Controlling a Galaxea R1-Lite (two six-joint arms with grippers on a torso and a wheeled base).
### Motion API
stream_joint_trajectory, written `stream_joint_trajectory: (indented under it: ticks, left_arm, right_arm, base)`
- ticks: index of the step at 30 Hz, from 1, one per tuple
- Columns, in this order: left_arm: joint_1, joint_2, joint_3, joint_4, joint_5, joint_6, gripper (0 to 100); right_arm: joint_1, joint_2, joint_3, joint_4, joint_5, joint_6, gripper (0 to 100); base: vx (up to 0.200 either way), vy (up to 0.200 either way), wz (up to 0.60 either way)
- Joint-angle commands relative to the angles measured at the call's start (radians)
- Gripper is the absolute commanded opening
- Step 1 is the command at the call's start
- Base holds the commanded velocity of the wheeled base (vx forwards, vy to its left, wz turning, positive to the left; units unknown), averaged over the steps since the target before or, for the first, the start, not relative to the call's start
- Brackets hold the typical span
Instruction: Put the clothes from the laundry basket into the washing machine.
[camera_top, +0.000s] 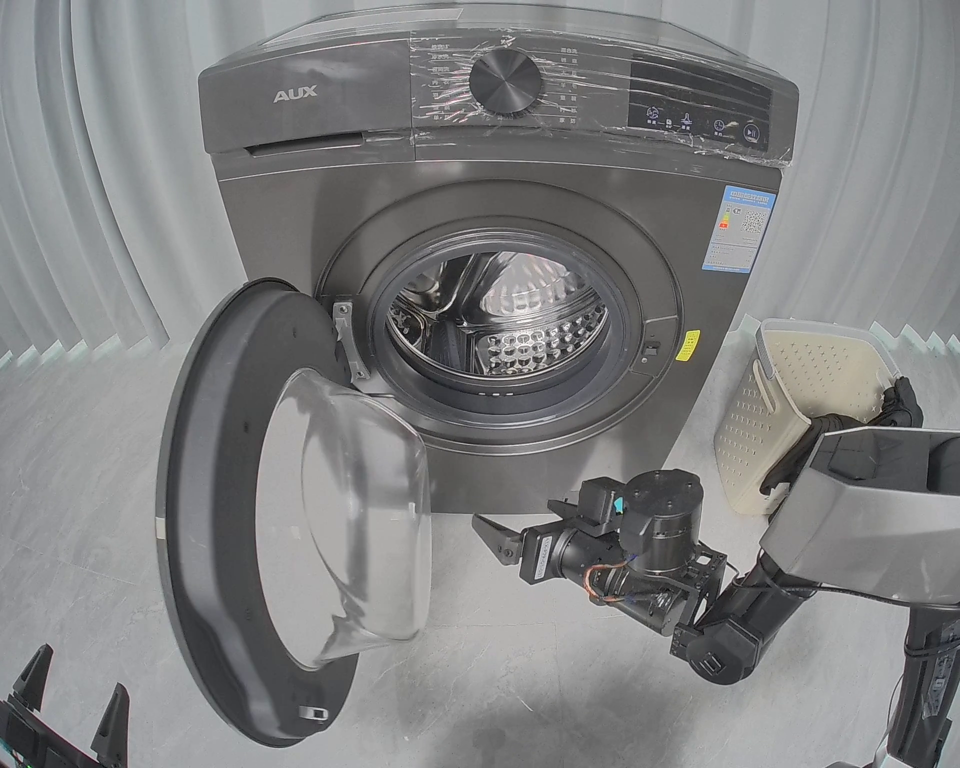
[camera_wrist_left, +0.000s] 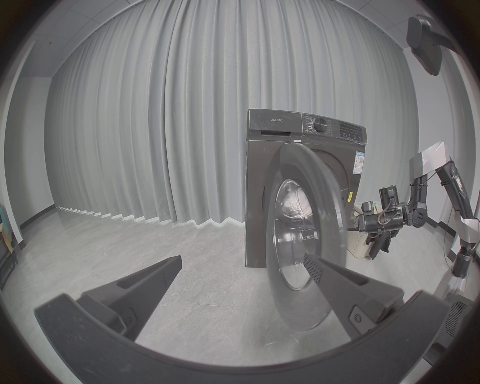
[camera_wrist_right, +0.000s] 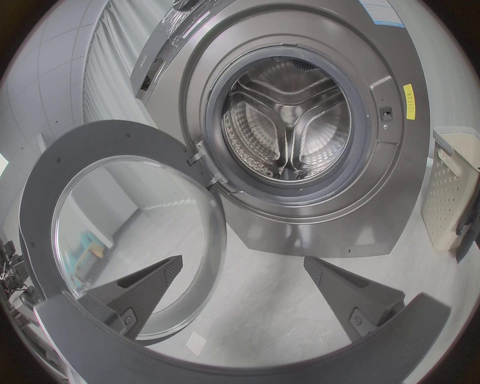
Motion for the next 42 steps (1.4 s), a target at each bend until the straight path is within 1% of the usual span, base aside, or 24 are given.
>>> stream_joint_trajectory:
  ticks: [1,4,6,12,16,19,20,21,23,24,25,26,30,33,37,38,42]
  left_arm:
    - [0.0,-0.017,0.018,0.0,0.0,-0.001,100]
    - [0.0,-0.017,0.018,0.0,0.0,0.001,100]
    - [0.0,-0.017,0.018,0.0,0.0,-0.001,100]
    - [0.0,-0.017,0.018,0.0,0.0,-0.001,100]
    - [0.0,-0.017,0.018,0.0,0.0,-0.001,100]
    - [0.0,-0.017,0.018,0.0,0.0,-0.001,100]
    - [0.0,-0.017,0.018,0.0,0.0,-0.001,100]
    - [0.0,-0.017,0.018,0.0,0.0,-0.001,100]
    - [0.0,-0.017,0.018,0.0,0.0,-0.001,100]
    - [0.0,-0.017,0.018,0.0,0.0,-0.001,100]
    - [0.0,-0.017,0.018,0.0,0.0,-0.001,100]
    - [0.0,-0.017,0.018,0.0,-0.002,-0.001,100]
    - [0.0,-0.017,0.018,0.0,0.0,-0.001,100]
    - [0.0,-0.017,0.018,0.0,0.0,-0.001,100]
    - [0.0,-0.017,0.018,0.0,0.001,0.001,100]
    - [0.0,-0.017,0.018,0.0,0.001,0.001,100]
    - [0.0,-0.017,0.018,0.0,0.0,-0.001,100]
  right_arm:
    - [-0.008,0.01,-0.054,0.021,0.009,-0.016,100]
    - [-0.01,0.027,-0.117,0.084,0.014,-0.04,100]
    - [-0.008,0.051,-0.169,0.127,0.02,-0.04,100]
    - [0.013,0.126,-0.297,0.162,0.057,-0.042,100]
    - [0.041,0.162,-0.382,0.208,0.057,-0.04,100]
    - [0.058,0.195,-0.43,0.221,0.055,-0.04,100]
    - [0.058,0.195,-0.43,0.221,0.055,-0.04,100]
    - [0.072,0.221,-0.473,0.244,0.052,-0.04,100]
    - [0.092,0.235,-0.52,0.274,0.046,-0.039,100]
    - [0.098,0.241,-0.54,0.288,0.045,-0.037,100]
    - [0.098,0.241,-0.54,0.288,0.045,-0.037,100]
    - [0.11,0.266,-0.596,0.323,0.042,-0.036,100]
    - [0.122,0.304,-0.682,0.342,0.034,-0.034,100]
    - [0.124,0.307,-0.692,0.34,0.006,-0.031,100]
    - [0.116,0.292,-0.678,0.331,-0.003,-0.005,100]
    - [0.116,0.292,-0.678,0.331,-0.003,-0.005,100]
    - [0.082,0.152,-0.533,0.334,-0.024,-0.006,100]
  base:
    - [-0.2,0.0,0.0]
    - [-0.133,0.0,0.0]
    - [0.0,0.0,0.0]
    - [0.0,0.0,0.0]
    - [0.0,0.0,0.0]
    - [0.0,0.0,0.0]
    - [0.0,0.0,0.0]
    - [0.0,0.0,0.0]
    - [0.0,0.0,0.0]
    - [0.0,0.0,0.0]
    - [0.0,0.0,0.0]
    - [0.0,0.0,0.0]
    - [0.0,0.0,0.0]
    - [0.0,0.0,0.0]
    - [0.0,0.0,0.0]
    - [0.0,0.0,0.0]
    - [0.0,0.0,0.0]
